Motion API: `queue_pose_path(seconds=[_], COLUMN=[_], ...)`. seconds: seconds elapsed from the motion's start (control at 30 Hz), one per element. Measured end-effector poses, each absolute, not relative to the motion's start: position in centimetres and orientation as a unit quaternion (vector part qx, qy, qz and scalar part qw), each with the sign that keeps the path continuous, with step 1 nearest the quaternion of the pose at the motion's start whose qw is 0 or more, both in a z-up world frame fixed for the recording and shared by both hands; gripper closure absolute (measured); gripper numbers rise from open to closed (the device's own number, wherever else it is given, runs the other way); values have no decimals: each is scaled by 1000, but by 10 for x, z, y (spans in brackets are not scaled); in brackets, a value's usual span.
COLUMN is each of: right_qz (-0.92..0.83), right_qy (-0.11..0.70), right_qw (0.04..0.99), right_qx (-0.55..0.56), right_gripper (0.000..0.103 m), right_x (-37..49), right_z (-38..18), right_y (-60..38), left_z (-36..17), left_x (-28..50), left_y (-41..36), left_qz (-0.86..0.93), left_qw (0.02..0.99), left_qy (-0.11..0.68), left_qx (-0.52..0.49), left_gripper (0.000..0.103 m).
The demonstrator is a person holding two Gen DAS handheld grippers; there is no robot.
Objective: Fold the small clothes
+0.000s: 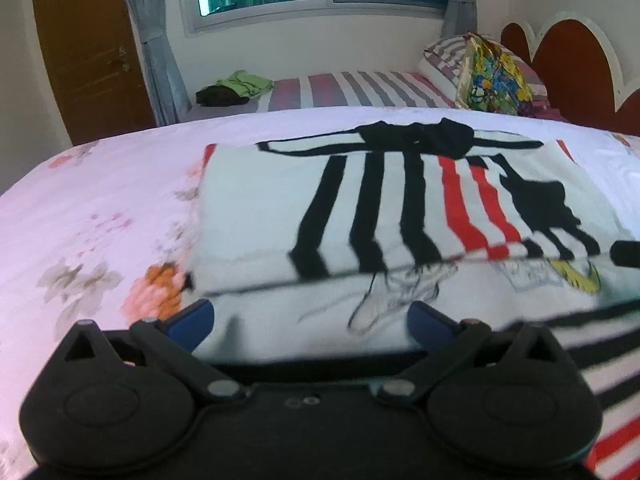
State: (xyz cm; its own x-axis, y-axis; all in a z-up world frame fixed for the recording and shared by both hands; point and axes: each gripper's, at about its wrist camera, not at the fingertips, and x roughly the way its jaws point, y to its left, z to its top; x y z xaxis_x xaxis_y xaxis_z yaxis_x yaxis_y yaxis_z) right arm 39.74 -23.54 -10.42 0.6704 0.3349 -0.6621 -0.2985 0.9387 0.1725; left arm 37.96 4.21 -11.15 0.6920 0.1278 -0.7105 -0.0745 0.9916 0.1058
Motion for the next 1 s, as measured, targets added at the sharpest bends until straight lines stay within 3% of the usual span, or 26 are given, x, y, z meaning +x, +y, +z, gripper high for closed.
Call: queue_pose_path(seconds=[0.37, 0.43, 0.83, 1.0], right_qz=[135, 135, 133, 144], right_qy=[382, 392, 408, 425], right_qw=[912, 907, 898, 887], right_qx=[60, 76, 94, 109], right_gripper=[0, 18, 18, 18], right_x=[311, 295, 221, 193], right_z=[-99, -99, -88, -91], right_y=[-262, -267, -274, -280], left_z=[-109, -108, -112, -116], left_x=[309, 292, 211, 177], left_y=[61, 68, 92, 96], left_qz=[35, 35, 39, 31], left_qw=[915, 915, 911, 906], left_qy=[400, 399, 410, 421], left_qx=[40, 36, -7, -34], left_gripper=[1, 1, 1, 10])
